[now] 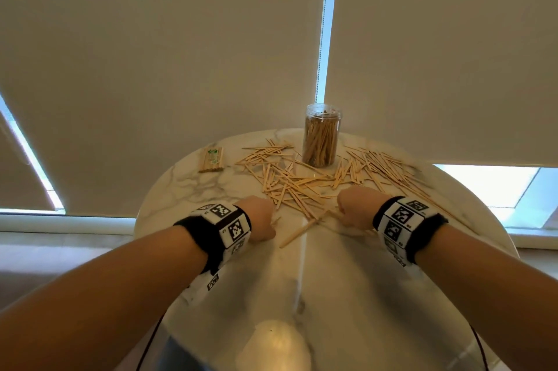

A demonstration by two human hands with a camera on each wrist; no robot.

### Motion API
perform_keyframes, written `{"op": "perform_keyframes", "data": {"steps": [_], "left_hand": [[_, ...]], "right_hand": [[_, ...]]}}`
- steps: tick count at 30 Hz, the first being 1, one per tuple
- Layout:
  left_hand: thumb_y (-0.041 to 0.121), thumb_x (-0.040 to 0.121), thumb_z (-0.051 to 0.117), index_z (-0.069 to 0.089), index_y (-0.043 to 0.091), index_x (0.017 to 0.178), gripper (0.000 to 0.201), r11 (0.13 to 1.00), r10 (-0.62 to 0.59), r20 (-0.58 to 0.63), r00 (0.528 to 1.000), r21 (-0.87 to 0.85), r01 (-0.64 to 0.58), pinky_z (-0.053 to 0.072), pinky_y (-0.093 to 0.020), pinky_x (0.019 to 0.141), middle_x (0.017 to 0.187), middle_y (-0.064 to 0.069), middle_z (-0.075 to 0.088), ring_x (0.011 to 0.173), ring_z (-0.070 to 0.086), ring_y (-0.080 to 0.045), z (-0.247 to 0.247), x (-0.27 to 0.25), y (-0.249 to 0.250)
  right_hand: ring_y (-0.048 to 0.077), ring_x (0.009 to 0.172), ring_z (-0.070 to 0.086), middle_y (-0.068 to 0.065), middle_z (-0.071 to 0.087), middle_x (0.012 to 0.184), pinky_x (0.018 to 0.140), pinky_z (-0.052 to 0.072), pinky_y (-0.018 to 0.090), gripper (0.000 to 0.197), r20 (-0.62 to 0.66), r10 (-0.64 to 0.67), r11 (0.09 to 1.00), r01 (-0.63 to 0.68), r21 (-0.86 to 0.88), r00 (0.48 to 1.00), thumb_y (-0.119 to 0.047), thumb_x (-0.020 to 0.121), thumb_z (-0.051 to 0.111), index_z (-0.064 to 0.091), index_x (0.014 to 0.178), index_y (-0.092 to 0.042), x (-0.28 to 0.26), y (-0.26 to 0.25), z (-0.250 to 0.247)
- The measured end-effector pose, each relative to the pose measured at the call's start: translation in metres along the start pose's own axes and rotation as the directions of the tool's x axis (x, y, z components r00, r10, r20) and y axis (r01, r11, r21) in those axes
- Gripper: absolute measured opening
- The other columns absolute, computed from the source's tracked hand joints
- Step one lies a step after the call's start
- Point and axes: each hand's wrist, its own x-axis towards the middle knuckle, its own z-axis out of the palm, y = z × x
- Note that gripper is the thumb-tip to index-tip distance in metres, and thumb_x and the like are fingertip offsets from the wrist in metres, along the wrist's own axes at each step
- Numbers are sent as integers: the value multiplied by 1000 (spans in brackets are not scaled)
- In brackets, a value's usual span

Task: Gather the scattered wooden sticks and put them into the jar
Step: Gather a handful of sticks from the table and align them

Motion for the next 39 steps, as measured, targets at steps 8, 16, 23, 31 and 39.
{"op": "perform_keyframes", "data": {"steps": [8,16,23,31,39], "left_hand": [[28,104,40,54,10,102,23,691,-55,-197,979,-715,-105,44,-34,63,90,-8,60,68,49,-18,-5,22,-10],[69,91,47,69,15,111,62,151,-23,-277,961,-951,-271,48,-30,60,78,4,64,62,58,-12,-16,31,41],[44,107,33,61,14,81,49,177,-345,-351,870,-935,-307,55,-41,76,73,-2,66,72,62,-19,-20,37,25],[43,102,48,62,2,104,43,791,-279,-280,918,-609,55,49,-31,64,84,-9,60,70,56,-24,-24,46,-33],[61,94,52,64,1,119,65,955,-208,-144,967,-245,169,47,-32,73,106,-14,68,98,66,-28,-17,77,-19]], "right_hand": [[13,73,70,1,73,83,70,57,26,6,-90,102,799,-27,600,991,-17,93,66,70,89,-14,-8,39,-18],[18,79,75,5,76,85,78,63,35,9,-336,-54,426,326,844,940,-17,92,67,73,96,-11,-27,-8,-43],[9,70,71,0,76,78,69,60,22,16,-396,31,582,305,754,918,-36,89,73,77,88,-20,-23,-32,-38],[18,107,56,-6,62,111,81,44,30,30,-36,-162,943,165,290,986,-31,86,75,71,115,-29,0,-35,-11],[20,97,60,-1,66,105,85,51,32,12,-20,-310,938,309,157,951,-25,92,64,68,103,-22,6,-39,-11]]}}
